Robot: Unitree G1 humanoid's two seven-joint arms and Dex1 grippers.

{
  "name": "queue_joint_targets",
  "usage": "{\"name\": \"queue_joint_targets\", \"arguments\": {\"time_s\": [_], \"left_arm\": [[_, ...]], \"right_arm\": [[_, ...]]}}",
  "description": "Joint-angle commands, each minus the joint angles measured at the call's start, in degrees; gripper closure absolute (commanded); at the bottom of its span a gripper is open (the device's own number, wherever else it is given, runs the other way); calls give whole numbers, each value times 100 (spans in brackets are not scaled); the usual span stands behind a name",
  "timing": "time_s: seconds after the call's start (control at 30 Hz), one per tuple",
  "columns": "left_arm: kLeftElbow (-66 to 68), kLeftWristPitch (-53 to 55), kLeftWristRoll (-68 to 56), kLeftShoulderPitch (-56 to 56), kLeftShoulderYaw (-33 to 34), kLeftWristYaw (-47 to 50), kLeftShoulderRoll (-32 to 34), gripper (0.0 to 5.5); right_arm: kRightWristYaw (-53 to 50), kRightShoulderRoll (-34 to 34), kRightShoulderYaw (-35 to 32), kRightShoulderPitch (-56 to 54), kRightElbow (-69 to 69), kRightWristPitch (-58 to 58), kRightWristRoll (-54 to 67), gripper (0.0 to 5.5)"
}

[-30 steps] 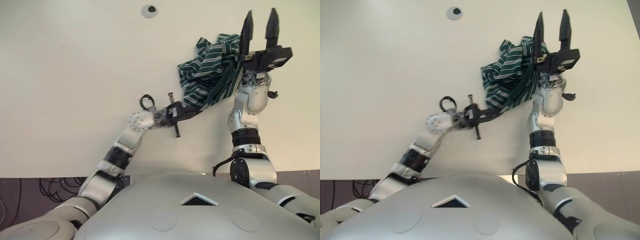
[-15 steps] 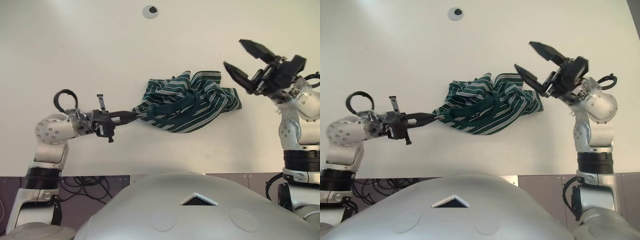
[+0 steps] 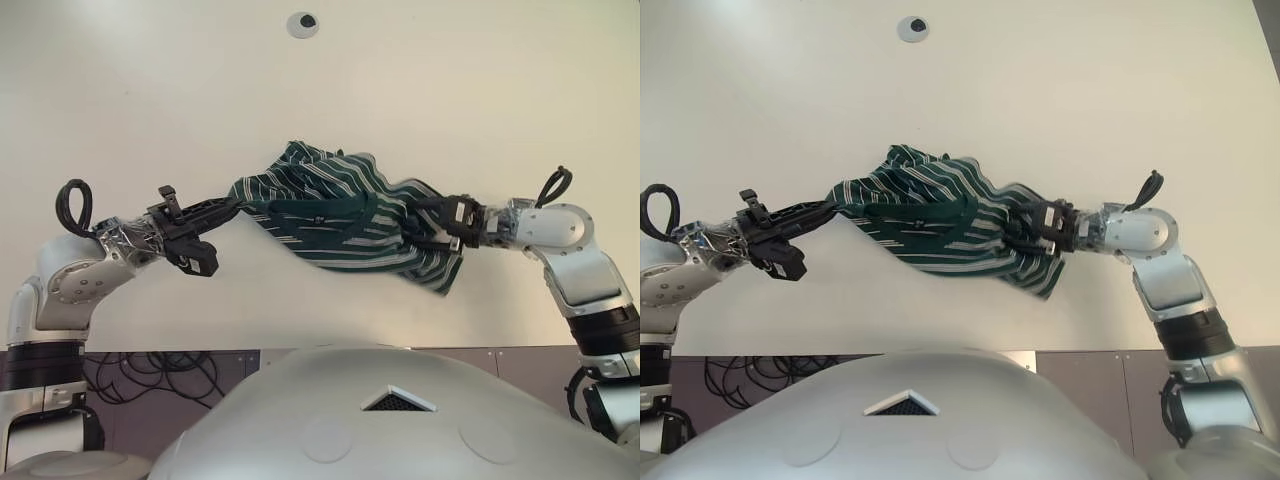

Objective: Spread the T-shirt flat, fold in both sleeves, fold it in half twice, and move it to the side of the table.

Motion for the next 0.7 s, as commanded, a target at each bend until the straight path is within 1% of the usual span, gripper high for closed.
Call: {"name": "queue_joint_targets", "arguments": {"time_s": [0.03, 0.17, 0.3, 0.47, 0.7], "left_arm": [[188, 62, 212, -23, -88, 247, 156, 546], [264, 77, 279, 36, -176, 456, 203, 546], [274, 60, 256, 95, -223, 633, 254, 546], [161, -27, 306, 152, -196, 907, 300, 546], [74, -4, 332, 187, -240, 1099, 381, 546]], "right_arm": [[345, -241, -487, -6, -570, 625, 861, 278], [787, -456, -928, 103, -878, 1072, 1719, 278], [196, -92, -1006, -139, -655, 1788, 1910, 278], [-183, 127, -872, -231, -512, 2555, 2107, 278], [-351, 249, -572, -304, -181, 2832, 1896, 278]]}}
